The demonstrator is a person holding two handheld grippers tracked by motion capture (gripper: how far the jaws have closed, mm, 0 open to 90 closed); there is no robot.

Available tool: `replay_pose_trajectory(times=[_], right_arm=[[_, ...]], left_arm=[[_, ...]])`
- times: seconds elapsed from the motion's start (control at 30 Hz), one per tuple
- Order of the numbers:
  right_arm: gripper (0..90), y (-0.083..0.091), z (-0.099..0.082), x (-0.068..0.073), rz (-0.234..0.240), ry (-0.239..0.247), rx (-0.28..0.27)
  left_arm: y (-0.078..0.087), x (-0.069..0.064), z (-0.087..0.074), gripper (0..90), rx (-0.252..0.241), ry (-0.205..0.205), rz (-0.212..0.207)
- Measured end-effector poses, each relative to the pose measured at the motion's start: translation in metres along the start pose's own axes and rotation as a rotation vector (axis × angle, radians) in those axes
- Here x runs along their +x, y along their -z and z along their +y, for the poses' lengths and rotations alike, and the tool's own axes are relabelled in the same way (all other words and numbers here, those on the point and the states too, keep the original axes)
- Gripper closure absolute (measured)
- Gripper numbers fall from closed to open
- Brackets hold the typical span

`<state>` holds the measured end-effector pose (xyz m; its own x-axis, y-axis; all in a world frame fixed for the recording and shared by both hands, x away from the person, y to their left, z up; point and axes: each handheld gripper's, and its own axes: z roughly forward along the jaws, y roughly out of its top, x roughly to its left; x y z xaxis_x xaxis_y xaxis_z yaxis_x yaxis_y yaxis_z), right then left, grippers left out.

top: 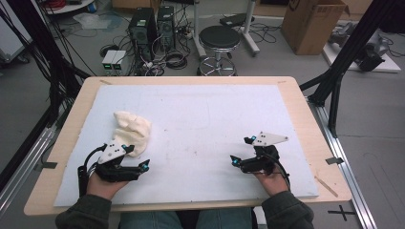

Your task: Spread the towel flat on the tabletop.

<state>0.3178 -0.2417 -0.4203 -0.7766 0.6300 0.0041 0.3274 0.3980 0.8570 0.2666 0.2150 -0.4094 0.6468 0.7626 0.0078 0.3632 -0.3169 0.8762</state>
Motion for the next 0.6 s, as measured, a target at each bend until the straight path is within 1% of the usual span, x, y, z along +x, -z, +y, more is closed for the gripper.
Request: replay_pose_trajectory(times=[0.1, 0.23, 0.43, 0.57, 0.6], right_arm=[[11.1, 0.0004, -0.0004, -0.0009, -0.004, 0.002, -0.001], [11.1, 0.0007, -0.0004, -0.0004, -0.002, 0.002, -0.004], [11.1, 0.0017, -0.0002, 0.0004, 0.001, 0.003, -0.008], [11.1, 0.0021, -0.0003, 0.0005, -0.002, 0.002, -0.013], [11.1, 0.0026, -0.0001, 0.0007, -0.001, 0.000, -0.016]], left_arm=[[-0.0005, -0.0007, 0.0004, 22.9, -0.006, 0.002, 0.004], [-0.0001, -0.0012, 0.0006, 22.9, 0.000, -0.008, 0.007], [0.0004, -0.0025, 0.0011, 23.1, -0.003, -0.012, 0.009], [0.0001, -0.0034, 0.0009, 23.2, -0.006, -0.010, 0.008], [0.0006, -0.0032, 0.0009, 23.2, -0.001, -0.016, 0.006]])
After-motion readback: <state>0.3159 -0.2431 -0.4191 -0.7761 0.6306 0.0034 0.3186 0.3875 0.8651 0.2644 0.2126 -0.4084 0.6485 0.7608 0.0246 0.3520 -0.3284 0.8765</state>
